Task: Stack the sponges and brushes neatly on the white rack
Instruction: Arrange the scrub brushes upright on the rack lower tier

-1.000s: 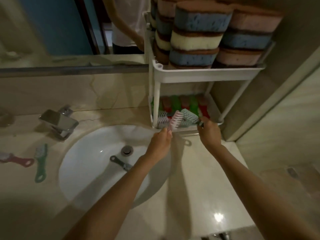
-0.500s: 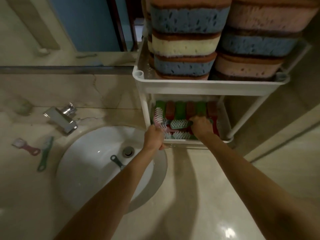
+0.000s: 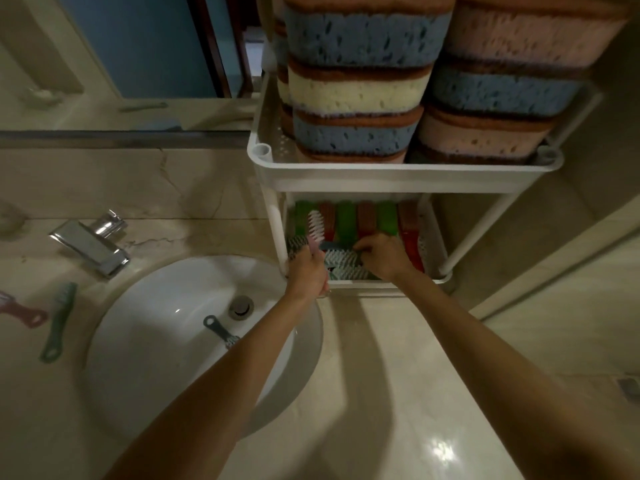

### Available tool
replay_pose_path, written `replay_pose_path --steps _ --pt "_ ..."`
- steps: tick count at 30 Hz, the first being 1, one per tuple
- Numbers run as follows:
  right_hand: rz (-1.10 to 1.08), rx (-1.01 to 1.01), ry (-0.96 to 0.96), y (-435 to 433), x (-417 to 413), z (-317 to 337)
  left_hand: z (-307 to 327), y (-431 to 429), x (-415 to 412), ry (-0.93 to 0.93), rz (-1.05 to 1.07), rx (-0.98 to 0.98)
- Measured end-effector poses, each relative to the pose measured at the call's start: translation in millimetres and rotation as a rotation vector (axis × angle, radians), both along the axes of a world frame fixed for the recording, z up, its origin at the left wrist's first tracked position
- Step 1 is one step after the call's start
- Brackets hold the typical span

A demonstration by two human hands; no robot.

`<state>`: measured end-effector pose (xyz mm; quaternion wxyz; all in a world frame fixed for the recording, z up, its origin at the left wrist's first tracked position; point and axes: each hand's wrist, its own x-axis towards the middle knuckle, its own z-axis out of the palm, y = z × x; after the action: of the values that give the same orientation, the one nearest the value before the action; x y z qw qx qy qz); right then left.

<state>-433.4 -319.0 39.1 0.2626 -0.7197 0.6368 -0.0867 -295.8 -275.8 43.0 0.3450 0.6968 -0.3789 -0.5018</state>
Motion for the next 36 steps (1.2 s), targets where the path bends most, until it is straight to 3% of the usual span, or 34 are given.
replay_pose_path --steps 5,10,12,14,17,20,28,36 --pt "-0.238 0.196 -0.535 11 17 21 -5 -2 -12 -0.293 -0.275 -0.125" --pt "-0.468 0.283 -0.733 5 17 31 4 2 -18 -0.422 -0.553 -0.202" --pt "-0.505 0.237 -0.668 -3 12 32 7 4 -17 -0.429 -0.588 -0.222" --pt "-0.43 0.108 -0.544 -12 6 32 6 4 -10 -0.442 -0.47 -0.232" --pt "-0.118 -0.031 -0.069 -25 -6 29 -1 0 4 -0.544 -0.313 -0.247" --pt "0.076 0.039 0.188 -33 -10 17 -4 -2 9 -0.676 -0.326 -0.225" --pt "0.293 -0.037 0.351 -34 7 -9 -17 -3 10 -0.655 -0.41 -0.083" --pt "0.353 -0.09 0.229 -23 6 -8 -21 -3 10 -0.656 -0.39 -0.089"
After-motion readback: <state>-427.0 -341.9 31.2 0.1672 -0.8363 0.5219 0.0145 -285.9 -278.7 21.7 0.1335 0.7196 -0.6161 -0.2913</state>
